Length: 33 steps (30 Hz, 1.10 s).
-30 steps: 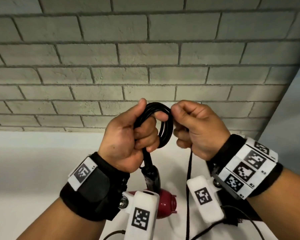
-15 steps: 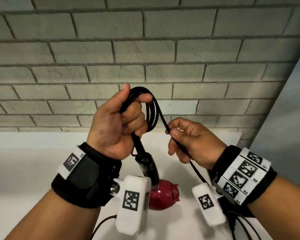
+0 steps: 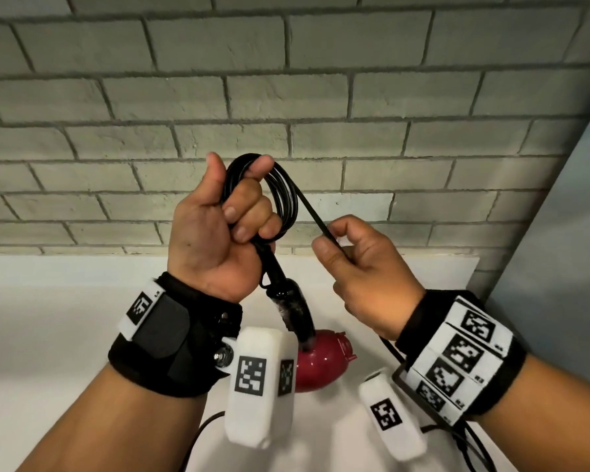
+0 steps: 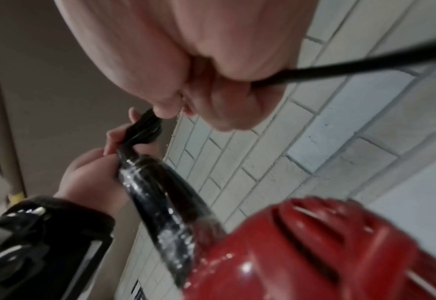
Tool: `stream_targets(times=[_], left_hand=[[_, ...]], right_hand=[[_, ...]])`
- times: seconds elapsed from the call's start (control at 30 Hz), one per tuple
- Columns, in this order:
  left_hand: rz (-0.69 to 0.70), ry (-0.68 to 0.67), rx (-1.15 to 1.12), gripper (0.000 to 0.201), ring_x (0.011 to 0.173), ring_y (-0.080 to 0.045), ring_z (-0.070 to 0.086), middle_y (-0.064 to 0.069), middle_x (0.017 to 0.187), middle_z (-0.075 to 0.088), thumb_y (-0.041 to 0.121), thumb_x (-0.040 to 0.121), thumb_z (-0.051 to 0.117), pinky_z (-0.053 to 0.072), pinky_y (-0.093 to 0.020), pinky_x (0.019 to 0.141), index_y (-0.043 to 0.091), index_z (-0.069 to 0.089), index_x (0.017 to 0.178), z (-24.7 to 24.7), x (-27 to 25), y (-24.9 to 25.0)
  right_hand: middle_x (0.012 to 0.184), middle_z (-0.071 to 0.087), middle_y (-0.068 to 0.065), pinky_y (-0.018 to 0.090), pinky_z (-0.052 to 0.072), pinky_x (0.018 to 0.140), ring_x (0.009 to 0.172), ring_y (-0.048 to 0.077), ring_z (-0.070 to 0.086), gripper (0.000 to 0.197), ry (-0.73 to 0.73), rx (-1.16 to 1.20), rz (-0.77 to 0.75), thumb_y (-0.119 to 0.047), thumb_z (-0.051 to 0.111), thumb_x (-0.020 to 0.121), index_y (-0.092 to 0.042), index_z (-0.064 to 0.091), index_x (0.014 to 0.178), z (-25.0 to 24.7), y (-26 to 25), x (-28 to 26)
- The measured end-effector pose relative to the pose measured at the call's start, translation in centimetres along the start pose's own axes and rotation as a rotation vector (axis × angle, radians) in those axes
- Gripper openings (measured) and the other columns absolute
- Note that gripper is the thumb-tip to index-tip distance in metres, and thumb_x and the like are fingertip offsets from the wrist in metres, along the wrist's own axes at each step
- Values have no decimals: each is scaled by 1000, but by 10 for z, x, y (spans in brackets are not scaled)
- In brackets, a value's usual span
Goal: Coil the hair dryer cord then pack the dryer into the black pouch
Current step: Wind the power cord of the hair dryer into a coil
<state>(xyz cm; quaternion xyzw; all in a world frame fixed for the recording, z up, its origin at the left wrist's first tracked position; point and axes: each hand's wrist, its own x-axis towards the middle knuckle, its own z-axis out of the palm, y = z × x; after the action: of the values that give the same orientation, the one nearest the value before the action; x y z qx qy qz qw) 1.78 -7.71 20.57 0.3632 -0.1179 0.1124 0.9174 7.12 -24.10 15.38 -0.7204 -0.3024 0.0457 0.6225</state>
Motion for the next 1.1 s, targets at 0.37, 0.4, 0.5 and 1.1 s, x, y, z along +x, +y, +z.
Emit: stream_targets(times=[0.37,0.4,0.5,1.1], left_hand=[[36,20,42,45,42,-10,19,7,48,28,33,101,33,31,-24,48,2,65,99,3,-6,-2],[39,22,41,45,41,-9,20,8,48,28,33,101,33,31,-24,48,2,65,99,3,-6,-1],[40,23,25,44,40,-9,20,8,46,27,33,100,34,31,-24,46,3,65,97,1,-7,6],[-49,-79,108,42,39,-10,13,10,43,28,32,96,34,25,-24,42,-1,61,95,13,-14,-13]], right_hand=[[66,59,-15,9,39,58,61,-1,55,26,41,-452,-132,-36,45,98,-18,62,91,-1,1,-3],[64,59,-10,9,38,54,56,3,53,20,59,-459,-148,-38,49,96,-21,59,98,-1,0,-3],[55,55,-3,12,37,48,51,9,50,18,200,-429,-228,-39,64,88,-26,54,96,-3,-9,-4],[60,62,14,32,42,45,51,36,56,14,83,-950,-575,5,48,76,-1,60,77,-11,-49,27]])
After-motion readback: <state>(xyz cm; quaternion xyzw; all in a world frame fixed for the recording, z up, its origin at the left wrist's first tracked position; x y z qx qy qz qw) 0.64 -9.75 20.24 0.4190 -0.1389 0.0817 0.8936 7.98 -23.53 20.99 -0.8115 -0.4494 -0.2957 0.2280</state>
